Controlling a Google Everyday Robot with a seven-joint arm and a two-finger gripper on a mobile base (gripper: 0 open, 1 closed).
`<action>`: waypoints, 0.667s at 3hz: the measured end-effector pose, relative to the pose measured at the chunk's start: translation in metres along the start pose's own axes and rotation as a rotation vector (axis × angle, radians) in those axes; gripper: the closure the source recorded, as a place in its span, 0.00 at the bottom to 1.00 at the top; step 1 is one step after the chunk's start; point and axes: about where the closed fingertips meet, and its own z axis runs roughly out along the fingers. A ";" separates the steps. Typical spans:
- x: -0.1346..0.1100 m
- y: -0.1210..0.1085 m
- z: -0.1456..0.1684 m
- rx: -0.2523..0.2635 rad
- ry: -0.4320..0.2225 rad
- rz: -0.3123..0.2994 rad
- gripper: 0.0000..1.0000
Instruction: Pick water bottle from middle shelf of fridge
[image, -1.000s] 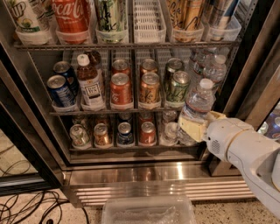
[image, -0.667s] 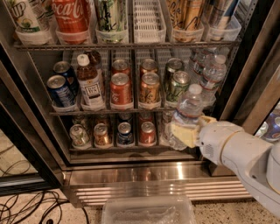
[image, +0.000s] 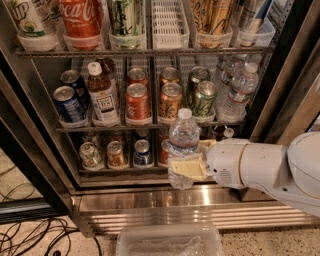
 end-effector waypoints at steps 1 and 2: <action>0.001 0.023 0.000 -0.083 0.013 -0.013 1.00; 0.001 0.023 0.000 -0.083 0.013 -0.013 1.00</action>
Offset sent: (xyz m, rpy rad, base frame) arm -0.0172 0.0147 -0.0003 0.0092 0.0259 0.0794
